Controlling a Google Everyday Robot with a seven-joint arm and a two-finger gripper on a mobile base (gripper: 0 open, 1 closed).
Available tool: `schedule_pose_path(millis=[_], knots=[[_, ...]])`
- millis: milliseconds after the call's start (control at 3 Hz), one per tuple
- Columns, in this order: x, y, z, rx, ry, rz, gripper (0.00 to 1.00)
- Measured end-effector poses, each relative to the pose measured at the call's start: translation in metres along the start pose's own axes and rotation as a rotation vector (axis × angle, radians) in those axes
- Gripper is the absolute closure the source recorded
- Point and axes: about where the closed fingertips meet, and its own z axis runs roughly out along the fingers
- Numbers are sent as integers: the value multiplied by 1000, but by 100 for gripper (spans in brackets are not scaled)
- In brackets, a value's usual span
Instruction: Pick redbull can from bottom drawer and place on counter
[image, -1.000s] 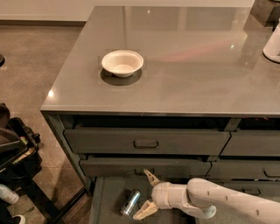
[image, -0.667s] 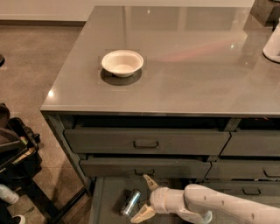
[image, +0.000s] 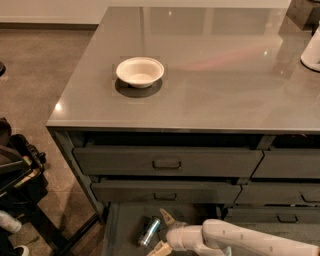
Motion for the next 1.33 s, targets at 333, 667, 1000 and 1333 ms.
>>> schedule_pose_path(millis=[333, 667, 1000, 1333], knots=[[32, -6, 32, -32, -46, 2, 0], [32, -5, 32, -33, -46, 1, 0], [44, -13, 45, -35, -70, -27, 0], [61, -36, 64, -35, -128, -65, 0]])
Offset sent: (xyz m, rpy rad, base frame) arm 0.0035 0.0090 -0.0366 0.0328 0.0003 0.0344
